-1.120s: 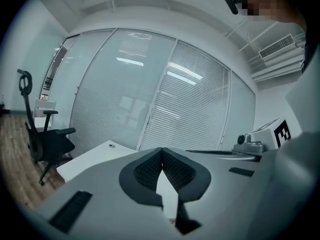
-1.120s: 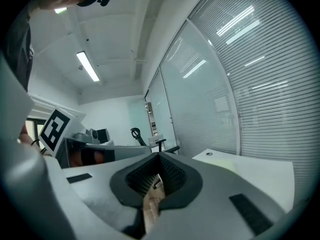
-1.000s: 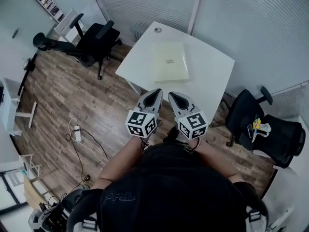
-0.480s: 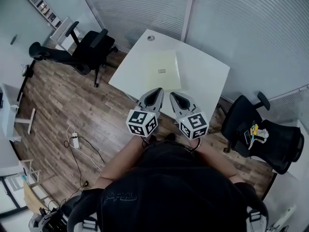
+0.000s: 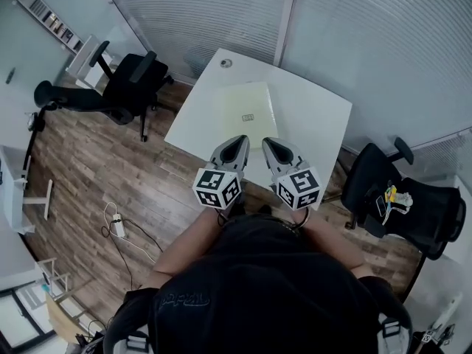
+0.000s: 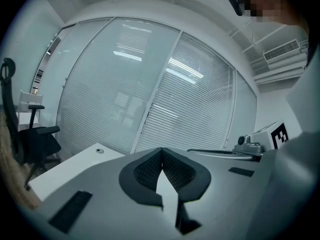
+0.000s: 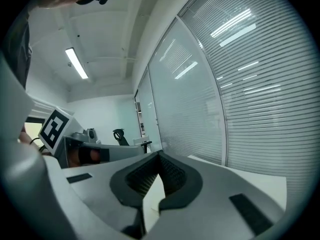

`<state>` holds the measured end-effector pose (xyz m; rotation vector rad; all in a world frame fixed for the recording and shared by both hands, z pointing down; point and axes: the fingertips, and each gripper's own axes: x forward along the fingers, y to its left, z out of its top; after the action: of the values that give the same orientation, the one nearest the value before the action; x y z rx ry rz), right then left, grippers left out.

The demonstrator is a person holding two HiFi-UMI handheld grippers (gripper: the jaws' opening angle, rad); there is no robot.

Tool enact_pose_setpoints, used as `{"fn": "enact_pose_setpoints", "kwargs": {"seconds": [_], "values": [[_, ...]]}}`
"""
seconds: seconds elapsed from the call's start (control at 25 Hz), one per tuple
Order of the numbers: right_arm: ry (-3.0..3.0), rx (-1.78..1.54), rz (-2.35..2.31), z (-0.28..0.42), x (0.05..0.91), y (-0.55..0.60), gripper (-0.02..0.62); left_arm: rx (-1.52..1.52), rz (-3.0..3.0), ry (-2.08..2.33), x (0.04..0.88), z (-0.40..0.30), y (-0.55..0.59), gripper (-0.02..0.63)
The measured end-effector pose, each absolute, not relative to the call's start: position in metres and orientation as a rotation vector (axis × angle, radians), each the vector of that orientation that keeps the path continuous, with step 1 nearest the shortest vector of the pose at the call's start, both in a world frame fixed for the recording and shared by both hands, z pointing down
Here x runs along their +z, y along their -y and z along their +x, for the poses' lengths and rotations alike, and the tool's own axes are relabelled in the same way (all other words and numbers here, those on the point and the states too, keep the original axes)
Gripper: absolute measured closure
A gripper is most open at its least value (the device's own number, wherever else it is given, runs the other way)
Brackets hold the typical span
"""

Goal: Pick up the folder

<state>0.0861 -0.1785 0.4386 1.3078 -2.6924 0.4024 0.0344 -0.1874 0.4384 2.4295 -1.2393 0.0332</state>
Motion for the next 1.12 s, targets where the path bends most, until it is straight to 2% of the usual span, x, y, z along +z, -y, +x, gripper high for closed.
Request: {"fn": "enact_pose_setpoints", "kwargs": {"seconds": [0.6,1.12], "values": [[2.595,0.465,1.478,0.02,0.448,0.282,0.574,0.11,2.487,1.065,0.448,-0.025,0.301,0.592],[2.51,0.484,1.57,-0.02,0.454,0.315,0.574,0.112,2.535,0.903,0.451,-0.059,0.334,0.592]]}}
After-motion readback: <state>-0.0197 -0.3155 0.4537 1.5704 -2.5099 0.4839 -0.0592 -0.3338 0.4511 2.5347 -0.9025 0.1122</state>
